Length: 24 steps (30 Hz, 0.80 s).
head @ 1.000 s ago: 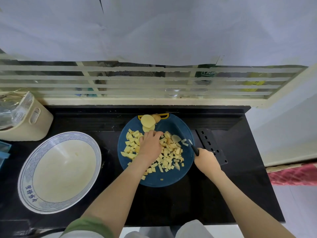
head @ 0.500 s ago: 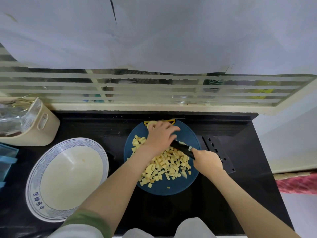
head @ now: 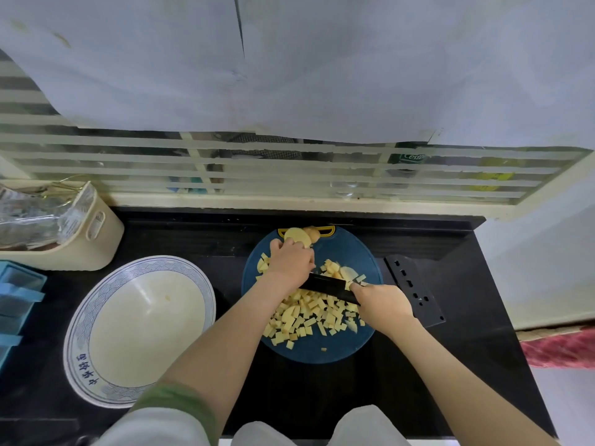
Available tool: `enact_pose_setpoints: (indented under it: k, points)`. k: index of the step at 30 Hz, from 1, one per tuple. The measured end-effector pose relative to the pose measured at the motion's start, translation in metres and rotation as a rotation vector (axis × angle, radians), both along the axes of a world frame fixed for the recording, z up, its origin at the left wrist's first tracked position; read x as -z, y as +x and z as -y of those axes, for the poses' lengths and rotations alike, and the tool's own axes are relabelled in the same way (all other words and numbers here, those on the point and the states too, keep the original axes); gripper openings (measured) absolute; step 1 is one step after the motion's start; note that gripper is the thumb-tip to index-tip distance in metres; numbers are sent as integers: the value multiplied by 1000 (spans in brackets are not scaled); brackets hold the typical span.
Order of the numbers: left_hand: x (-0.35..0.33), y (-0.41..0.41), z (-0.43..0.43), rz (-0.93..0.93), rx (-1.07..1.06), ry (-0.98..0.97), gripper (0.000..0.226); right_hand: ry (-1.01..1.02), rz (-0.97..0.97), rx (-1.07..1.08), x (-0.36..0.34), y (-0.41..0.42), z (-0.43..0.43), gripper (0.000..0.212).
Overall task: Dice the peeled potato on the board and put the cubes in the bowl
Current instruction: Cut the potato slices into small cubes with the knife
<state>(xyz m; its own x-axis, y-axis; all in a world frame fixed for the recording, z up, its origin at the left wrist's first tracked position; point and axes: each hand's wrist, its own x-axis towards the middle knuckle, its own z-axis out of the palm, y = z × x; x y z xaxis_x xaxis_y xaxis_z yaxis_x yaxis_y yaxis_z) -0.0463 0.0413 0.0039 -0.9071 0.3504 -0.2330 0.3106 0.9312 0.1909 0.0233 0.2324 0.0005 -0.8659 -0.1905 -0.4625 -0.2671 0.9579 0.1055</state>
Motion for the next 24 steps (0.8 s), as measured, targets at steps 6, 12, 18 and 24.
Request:
enact_pose_setpoints:
  k: [6,12,18,24]
  points:
    - [-3,16,9,-153,-224,142,25,-66,-19,156,2,13,-6,29]
    - [10,38,12,-153,-222,99,26,-242,-54,382,2,23,-14,28]
    - [14,32,12,17,-137,-111,28,-345,-44,439,5,25,-26,28]
    - [12,18,14,36,-149,-105,26,-419,-12,446,7,16,-31,19]
